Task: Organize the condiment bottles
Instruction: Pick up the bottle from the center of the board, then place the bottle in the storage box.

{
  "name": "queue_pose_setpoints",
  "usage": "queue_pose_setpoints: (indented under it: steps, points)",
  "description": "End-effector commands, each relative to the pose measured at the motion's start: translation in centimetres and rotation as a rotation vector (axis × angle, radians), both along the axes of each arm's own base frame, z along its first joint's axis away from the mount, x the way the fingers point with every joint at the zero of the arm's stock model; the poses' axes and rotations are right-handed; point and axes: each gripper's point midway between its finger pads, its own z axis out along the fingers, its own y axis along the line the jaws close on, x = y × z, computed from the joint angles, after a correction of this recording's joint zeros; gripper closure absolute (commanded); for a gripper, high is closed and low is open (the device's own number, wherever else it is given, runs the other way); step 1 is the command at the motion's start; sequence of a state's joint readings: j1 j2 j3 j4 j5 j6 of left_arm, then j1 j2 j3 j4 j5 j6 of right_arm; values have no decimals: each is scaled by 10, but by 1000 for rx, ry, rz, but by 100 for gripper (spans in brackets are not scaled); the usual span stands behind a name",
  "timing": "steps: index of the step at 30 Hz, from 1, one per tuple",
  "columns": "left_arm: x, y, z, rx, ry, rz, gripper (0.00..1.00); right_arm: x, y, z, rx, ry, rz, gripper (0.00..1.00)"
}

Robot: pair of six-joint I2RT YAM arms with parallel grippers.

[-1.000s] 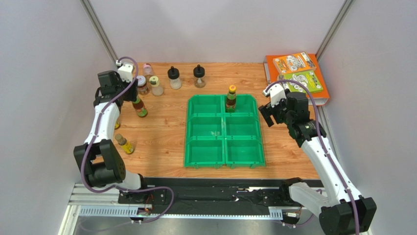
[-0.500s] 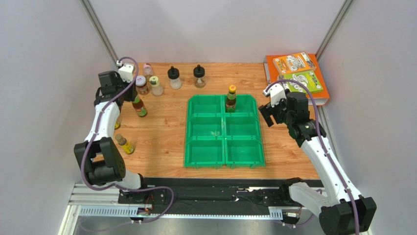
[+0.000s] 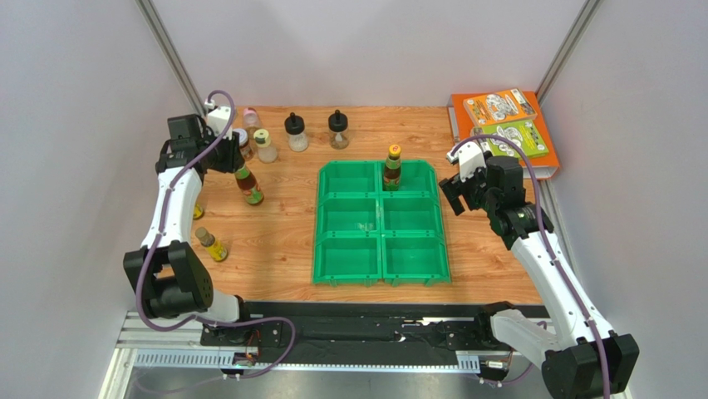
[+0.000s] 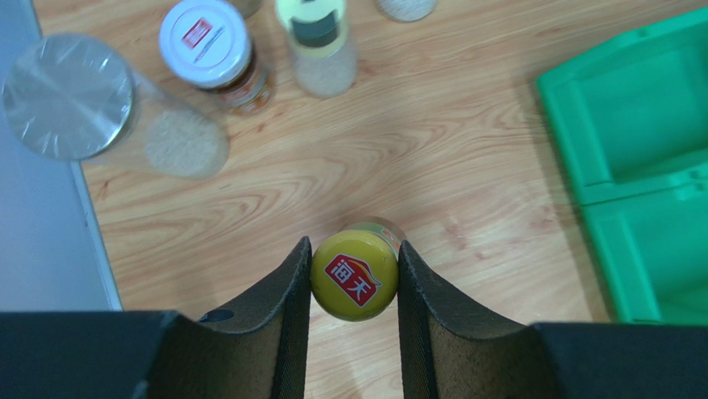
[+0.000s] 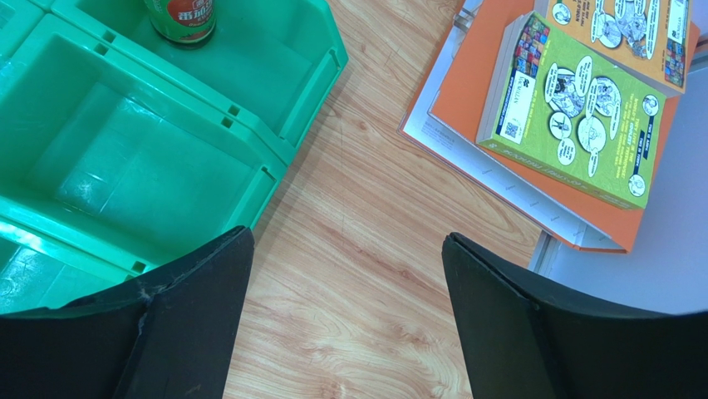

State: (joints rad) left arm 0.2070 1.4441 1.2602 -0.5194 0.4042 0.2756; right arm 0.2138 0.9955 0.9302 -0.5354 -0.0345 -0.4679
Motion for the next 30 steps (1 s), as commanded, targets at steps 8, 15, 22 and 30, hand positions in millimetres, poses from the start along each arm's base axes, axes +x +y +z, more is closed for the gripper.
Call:
queue_pose_setpoints:
  steps: [8, 15, 22, 30]
  points:
    - [-37, -165, 161, -9, -333, -443, 100, 19, -20, 18, -42, -74, -134, 12]
    - [-56, -258, 188, -47, -349, -673, 100, 29, -50, 20, -86, -98, -282, 6]
    - [-78, -347, 190, -36, -341, -881, 100, 33, -80, 16, -99, -93, -392, 4]
    - [-72, -419, 174, -39, -328, -1001, 100, 29, -111, 15, -84, -92, -490, 3]
